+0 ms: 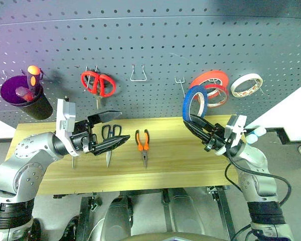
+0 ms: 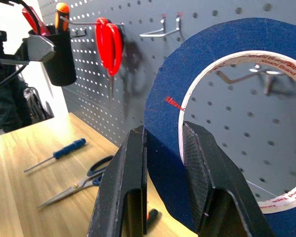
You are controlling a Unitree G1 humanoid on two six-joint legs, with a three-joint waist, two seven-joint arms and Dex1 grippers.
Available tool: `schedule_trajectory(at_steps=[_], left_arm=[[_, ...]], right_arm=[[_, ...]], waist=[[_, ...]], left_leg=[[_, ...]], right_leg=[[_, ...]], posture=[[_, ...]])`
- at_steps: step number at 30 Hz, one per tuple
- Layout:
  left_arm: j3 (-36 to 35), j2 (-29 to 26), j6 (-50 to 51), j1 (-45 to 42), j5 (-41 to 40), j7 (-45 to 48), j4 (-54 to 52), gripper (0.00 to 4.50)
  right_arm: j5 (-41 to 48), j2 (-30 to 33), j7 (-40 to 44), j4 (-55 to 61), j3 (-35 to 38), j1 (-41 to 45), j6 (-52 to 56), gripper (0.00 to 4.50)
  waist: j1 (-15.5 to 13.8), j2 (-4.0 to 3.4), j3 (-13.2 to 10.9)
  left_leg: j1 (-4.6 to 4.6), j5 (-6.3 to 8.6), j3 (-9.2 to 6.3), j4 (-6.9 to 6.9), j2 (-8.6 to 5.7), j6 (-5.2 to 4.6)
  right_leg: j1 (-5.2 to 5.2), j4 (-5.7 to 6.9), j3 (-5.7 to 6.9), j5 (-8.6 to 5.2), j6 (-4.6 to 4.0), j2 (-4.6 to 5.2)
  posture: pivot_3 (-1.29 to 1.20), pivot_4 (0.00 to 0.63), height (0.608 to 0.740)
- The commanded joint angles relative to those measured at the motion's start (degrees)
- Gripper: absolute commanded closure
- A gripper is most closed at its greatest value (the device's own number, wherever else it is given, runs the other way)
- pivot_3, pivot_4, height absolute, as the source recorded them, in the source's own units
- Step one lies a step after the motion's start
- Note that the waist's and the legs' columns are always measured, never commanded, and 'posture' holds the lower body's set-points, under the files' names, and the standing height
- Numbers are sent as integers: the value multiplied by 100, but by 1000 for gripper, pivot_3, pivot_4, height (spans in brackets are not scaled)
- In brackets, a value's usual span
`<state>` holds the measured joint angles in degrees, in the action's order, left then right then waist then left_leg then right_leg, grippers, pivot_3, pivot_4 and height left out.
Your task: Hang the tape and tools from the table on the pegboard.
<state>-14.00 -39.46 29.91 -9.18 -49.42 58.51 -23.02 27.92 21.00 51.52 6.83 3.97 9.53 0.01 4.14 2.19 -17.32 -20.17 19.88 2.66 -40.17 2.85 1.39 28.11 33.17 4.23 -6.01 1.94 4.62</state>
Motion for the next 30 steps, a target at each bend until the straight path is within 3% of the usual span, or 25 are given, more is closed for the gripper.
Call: schedule_trajectory(at_steps=[1, 7, 16, 22, 24, 30], left_arm=[[-124, -77, -71, 47, -37, 21, -172, 0], [-142, -78, -84, 122, -33, 31, -195, 0], [-23, -32, -11, -20, -59, -142, -284, 0], [-18, -37, 30, -66, -87, -202, -266, 0], [-42, -43, 27, -51, -92, -191, -233, 0], [-66, -18, -56, 31, -26, -101, -192, 0]], right_arm=[[-66, -76, -5, 14, -50, 108, -226, 3825], [-294, -143, -114, -233, -151, 271, -397, 3825], [-1553, -460, -1021, -1284, -373, 896, -1428, 3825], [-1302, -539, -873, -1706, -394, 1129, -1303, 3825], [-801, -555, -566, -1654, -323, 1120, -856, 3111], [-1083, -578, -711, -1708, -434, 1087, -1064, 1349]], waist=[[-6, 1, 1], [-5, 1, 1], [-3, 2, 2], [-4, 5, 4], [-9, 6, 4], [-5, 6, 5]], left_leg=[[0, -2, -1, 0, 0, 3], [-1, -5, 0, 0, 0, 8], [-1, -10, 0, 0, 0, 18], [-2, -13, -1, 1, 0, 22], [-2, -13, -1, 0, 0, 22], [-1, -14, -2, 1, 0, 23]], right_leg=[[0, 0, 0, 0, 0, 0], [0, -1, -1, 0, 0, 0], [0, -1, -2, 4, -7, 0], [0, -2, -2, 9, -11, 0], [0, -2, -3, 9, -11, 0], [0, -1, -3, 10, -13, 0]], posture=[[-125, 229, 733], [-123, 230, 733], [-113, 228, 733], [-104, 229, 733], [-101, 230, 733], [-105, 231, 733]])
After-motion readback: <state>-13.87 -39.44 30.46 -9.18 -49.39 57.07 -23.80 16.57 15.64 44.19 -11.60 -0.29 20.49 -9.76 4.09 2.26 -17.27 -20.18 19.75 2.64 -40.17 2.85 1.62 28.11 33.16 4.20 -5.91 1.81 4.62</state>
